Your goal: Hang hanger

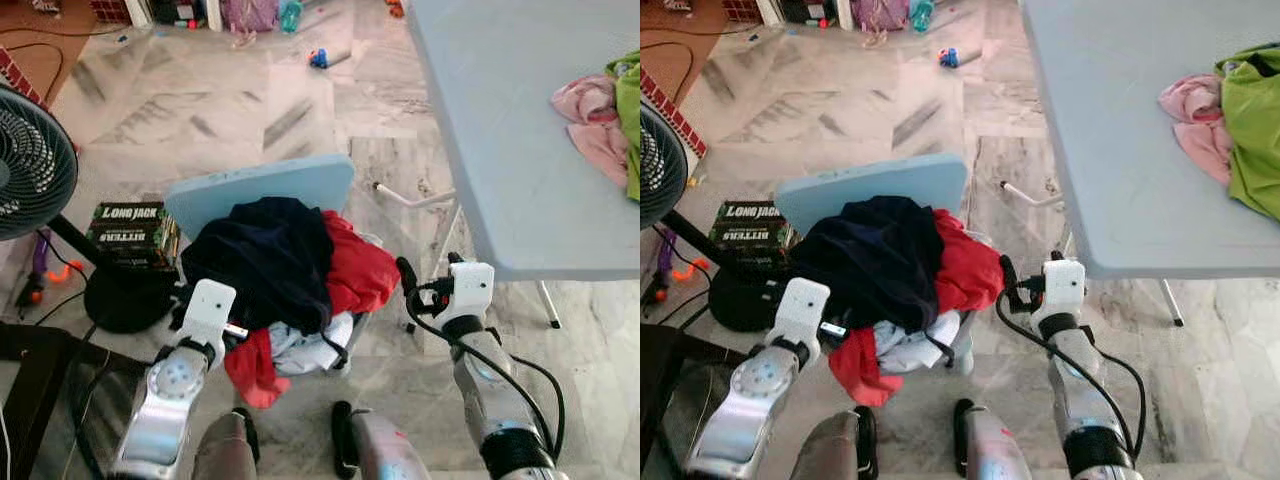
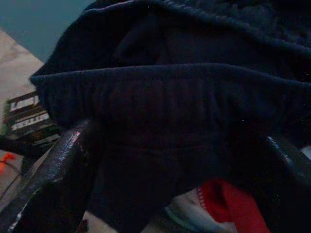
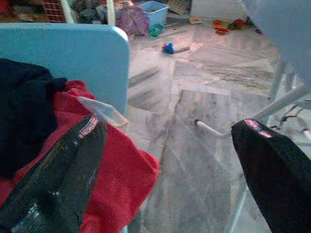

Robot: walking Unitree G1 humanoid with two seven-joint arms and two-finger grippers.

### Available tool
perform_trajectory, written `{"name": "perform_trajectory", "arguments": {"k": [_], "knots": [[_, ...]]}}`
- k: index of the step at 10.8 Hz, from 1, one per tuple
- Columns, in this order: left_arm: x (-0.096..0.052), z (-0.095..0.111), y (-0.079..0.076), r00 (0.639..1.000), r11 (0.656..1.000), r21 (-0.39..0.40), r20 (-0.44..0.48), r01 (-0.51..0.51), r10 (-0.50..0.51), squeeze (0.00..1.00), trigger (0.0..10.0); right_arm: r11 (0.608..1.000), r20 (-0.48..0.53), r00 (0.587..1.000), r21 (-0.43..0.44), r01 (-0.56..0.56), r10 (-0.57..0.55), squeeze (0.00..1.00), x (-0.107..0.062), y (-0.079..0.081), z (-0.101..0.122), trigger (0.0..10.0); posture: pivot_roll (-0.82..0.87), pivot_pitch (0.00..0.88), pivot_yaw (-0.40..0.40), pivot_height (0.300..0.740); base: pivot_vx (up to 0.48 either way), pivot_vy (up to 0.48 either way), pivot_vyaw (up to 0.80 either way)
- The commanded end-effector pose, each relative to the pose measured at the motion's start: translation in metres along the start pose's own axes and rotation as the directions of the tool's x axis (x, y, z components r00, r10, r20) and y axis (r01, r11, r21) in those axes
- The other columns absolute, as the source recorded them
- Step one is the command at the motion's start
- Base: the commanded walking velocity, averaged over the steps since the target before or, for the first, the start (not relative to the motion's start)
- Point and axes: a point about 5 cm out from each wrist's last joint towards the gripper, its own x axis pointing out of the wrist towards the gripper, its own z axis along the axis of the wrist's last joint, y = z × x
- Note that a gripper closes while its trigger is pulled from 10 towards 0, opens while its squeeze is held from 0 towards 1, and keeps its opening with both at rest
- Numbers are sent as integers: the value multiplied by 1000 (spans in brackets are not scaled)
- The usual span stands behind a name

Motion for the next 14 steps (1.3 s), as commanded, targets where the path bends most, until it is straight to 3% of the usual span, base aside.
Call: {"name": "perform_trajectory", "arguments": {"k": [1,3,5,6,8,9,10,12,14], "knots": [[2,-3,-2,1000,1000,-12,-2,22,-22,0,10000,997,-33,997,16,-71,72,0,-7,5,-6,10000,55,235,-56,740,0,0,0],[8,-1,-2,999,999,-22,8,42,-42,0,10000,972,-51,971,38,-233,235,0,-18,11,-5,10000,38,236,-55,740,0,0,0],[11,1,-3,997,997,-17,24,69,-69,0,10000,974,-50,973,30,-225,227,0,-18,-2,1,10000,31,237,-53,740,0,0,0],[10,3,-7,994,995,-24,43,98,-97,0,10000,972,-57,971,33,-233,234,0,-18,-3,2,10000,34,238,-52,740,0,0,0],[7,-10,-15,984,983,-49,-16,176,-176,0,10000,964,-70,962,26,-264,266,0,-19,6,-1,10000,36,238,-54,740,0,0,0],[5,-16,-18,980,980,-41,-44,194,-196,0,2745,960,-75,957,22,-279,280,0,-21,10,-2,10000,36,240,-55,740,0,0,0],[5,-19,-20,977,976,-51,-40,209,-212,0,0,959,-79,956,27,-281,283,0,-22,11,-3,10000,36,240,-55,740,0,0,0],[5,-20,-17,982,983,-25,-42,184,-185,0,0,959,-85,956,25,-281,283,0,-23,11,-4,10000,31,240,-53,740,0,0,0],[4,-16,-6,998,997,22,14,68,-68,0,0,960,-87,956,20,-279,280,0,-23,10,-4,10000,31,236,-55,740,0,0,0]]}}
